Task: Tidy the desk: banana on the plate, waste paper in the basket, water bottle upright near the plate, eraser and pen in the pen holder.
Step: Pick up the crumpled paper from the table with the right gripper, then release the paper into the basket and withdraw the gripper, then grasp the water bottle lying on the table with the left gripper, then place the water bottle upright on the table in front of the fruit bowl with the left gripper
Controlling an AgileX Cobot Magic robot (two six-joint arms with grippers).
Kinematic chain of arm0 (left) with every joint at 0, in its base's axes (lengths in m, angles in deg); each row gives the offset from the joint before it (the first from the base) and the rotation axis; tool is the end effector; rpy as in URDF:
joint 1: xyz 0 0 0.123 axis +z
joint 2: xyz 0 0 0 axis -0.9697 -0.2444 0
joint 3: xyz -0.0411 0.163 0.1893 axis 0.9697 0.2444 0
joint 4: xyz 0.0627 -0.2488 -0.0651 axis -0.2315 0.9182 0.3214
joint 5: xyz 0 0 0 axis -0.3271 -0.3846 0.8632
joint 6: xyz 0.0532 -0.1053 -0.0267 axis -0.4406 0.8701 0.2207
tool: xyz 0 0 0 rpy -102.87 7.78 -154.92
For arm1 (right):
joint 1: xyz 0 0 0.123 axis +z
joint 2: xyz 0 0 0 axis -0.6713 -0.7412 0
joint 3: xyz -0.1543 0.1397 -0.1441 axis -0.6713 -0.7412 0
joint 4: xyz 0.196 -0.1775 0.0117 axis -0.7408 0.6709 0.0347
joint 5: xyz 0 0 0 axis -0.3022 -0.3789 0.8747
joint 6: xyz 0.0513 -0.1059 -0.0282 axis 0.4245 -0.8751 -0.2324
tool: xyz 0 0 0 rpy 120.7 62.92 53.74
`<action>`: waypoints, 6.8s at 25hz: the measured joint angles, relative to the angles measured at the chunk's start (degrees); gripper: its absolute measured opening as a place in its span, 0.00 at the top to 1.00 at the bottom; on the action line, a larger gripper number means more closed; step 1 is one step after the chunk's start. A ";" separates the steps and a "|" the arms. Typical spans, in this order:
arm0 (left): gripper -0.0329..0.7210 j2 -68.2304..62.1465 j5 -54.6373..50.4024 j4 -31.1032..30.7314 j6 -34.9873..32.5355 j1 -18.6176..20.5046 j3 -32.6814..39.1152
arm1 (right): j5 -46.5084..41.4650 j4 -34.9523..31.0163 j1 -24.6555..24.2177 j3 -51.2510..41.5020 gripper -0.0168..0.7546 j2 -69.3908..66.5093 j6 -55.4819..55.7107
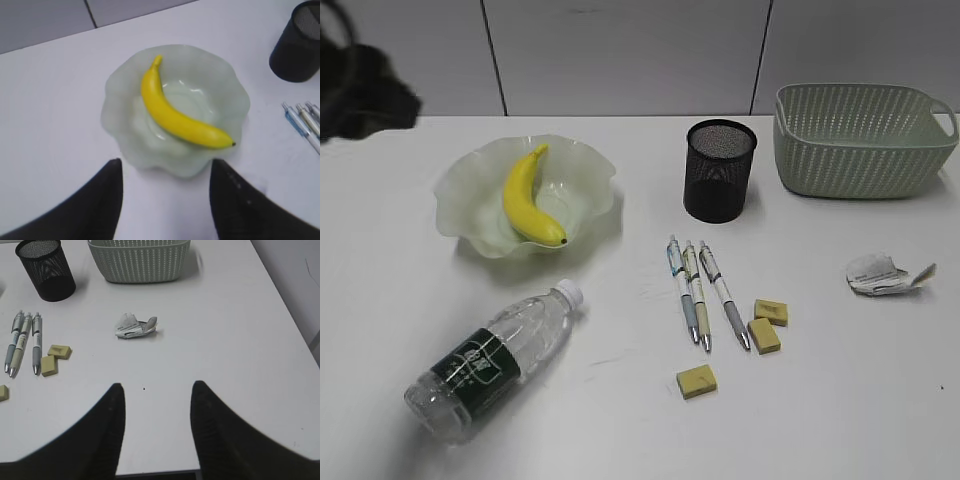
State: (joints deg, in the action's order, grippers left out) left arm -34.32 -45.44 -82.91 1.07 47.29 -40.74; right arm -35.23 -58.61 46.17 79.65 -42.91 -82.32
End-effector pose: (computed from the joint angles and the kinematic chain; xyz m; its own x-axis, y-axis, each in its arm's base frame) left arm 0.2878 -0.1353 0.2566 -0.6352 0.2260 -0.7385 0.3063 0.9515 0.0278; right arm 0.0640 0.0000 0.2755 -0.4232 0.0445 -0.9049 -0.0049 0.9987 0.0514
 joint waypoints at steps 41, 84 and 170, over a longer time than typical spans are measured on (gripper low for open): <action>0.49 74.30 -29.43 3.56 -4.33 9.35 25.73 | 30.22 -13.67 0.00 5.16 0.48 -54.83 -15.41; 0.51 74.30 -29.43 3.55 -4.38 15.98 25.73 | 50.18 20.82 -1.72 46.92 0.30 -101.73 20.69; 0.51 -13.93 96.01 26.84 -24.81 -7.35 44.10 | 0.15 -6.00 0.34 0.02 0.52 -0.19 -8.05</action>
State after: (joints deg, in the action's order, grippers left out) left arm -48.25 50.57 -56.07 -23.74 39.94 3.36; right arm -35.08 -64.61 46.51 79.67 -43.10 -90.38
